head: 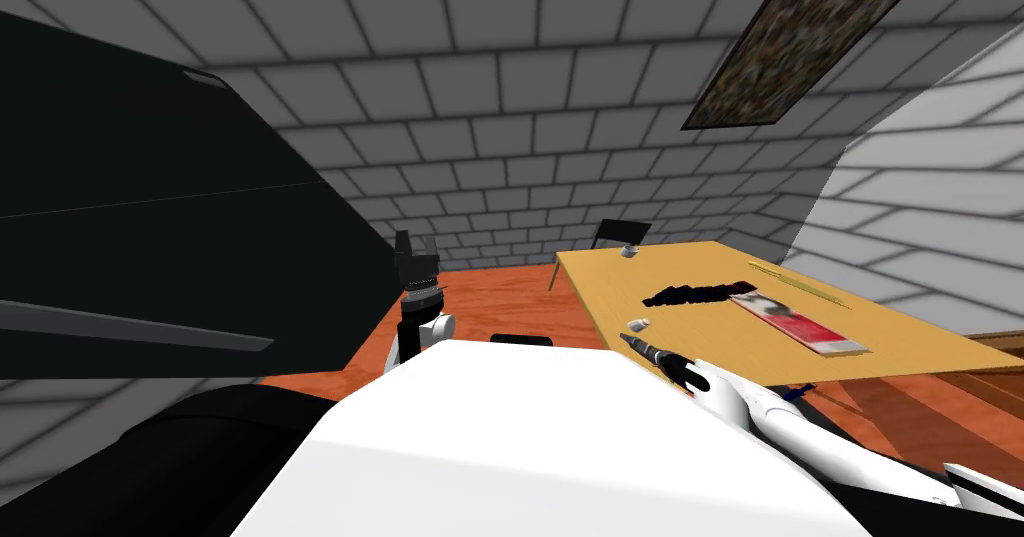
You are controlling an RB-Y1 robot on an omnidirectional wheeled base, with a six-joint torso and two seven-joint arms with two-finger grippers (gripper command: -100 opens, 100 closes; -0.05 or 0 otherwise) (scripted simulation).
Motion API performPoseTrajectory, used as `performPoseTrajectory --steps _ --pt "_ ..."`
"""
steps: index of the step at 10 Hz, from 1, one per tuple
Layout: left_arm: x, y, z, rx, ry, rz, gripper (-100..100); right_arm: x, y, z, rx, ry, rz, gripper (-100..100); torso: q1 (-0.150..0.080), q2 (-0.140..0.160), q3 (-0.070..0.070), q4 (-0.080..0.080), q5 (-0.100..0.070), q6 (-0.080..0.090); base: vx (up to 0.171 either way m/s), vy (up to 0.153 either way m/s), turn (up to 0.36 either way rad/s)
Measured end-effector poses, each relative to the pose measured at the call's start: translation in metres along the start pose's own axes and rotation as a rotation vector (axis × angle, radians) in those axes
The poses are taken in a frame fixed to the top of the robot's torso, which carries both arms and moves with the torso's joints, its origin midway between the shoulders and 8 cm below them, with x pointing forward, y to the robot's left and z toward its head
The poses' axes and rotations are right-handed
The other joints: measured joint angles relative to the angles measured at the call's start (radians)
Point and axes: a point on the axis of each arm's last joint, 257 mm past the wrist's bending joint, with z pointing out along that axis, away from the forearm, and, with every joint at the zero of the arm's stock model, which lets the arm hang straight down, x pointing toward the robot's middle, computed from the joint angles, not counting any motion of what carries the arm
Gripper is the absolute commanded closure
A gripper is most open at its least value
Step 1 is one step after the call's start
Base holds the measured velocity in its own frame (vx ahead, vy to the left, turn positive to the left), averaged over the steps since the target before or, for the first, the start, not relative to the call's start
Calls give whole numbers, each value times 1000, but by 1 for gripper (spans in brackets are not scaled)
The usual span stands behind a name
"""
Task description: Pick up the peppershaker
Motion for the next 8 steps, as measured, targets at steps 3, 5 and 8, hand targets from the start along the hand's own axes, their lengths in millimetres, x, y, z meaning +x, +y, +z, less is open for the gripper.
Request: performPoseTrajectory --steps 3,5,8 --pt "0 0 0 0 0 0 0 -26 -51 -10 111 -26 -28 -100 -1 -1 -1 0 0 0 42 -24 232" --pt "0 0 0 0 0 0 0 -39 -70 -16 151 -40 -39 0 0 -1 -1 0 -1 1 17 -13 23" --pt "0 0 0 0 0 0 0 -30 -69 -9 156 -42 -26 -100 -2 1 1 0 -1 0 4 -50 90"
